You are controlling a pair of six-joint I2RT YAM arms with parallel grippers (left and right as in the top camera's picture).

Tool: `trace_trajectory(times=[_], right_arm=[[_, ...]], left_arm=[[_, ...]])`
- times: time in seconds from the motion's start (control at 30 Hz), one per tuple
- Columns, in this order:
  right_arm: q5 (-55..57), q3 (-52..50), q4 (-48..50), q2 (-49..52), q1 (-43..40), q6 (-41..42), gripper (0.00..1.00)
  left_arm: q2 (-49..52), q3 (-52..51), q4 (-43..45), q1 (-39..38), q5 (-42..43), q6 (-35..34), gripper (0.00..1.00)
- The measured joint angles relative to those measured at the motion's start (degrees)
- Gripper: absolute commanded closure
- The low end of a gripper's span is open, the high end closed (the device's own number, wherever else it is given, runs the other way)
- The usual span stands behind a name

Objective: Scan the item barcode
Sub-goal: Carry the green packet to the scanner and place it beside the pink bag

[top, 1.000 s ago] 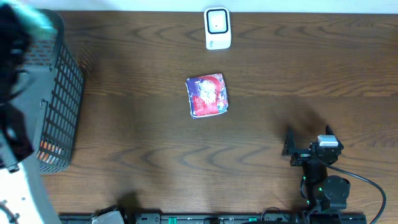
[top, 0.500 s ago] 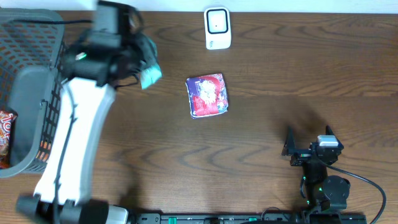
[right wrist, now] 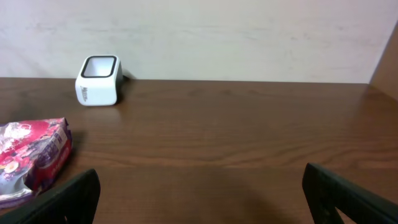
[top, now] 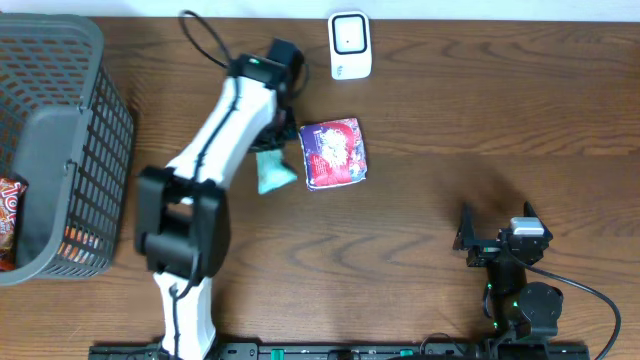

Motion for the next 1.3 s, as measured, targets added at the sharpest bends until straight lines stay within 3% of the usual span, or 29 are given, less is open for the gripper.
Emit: trace_trajectory(times=[0.23,0.7,0.97,1.03,1.1,1.23,1.3], right_arm=[[0.0,0.0,0.0,0.0,0.0,0.0,0.01],[0.0,0.0,0.0,0.0,0.0,0.0,0.01],[0.0,0.0,0.0,0.0,0.0,0.0,0.01],[0.0,0.0,0.0,0.0,0.0,0.0,0.01],[0.0,0.0,0.0,0.0,0.0,0.0,0.01],[0.0,0.0,0.0,0.0,0.0,0.0,0.01],[0.0,0.0,0.0,0.0,0.0,0.0,0.01]], left_arm=[[6.0,0.0,5.5,-4.3,0.7,0.2,0.93],[6.1,0.0,8.6,-8.0,5.7,2.2,0.93],[4.2,0.0,11.9,-8.0,7.2,6.8,0.92],[2.9,0.0,11.9,-7.9,6.1,7.6,0.83],[1.6,0.0,11.4,-7.5,3.5,7.7,0.54],[0.1,0.0,10.2,-4.9,-0.5,6.9,0.39],[0.1,0.0,9.7,-2.9,-1.6,6.5,0.38]])
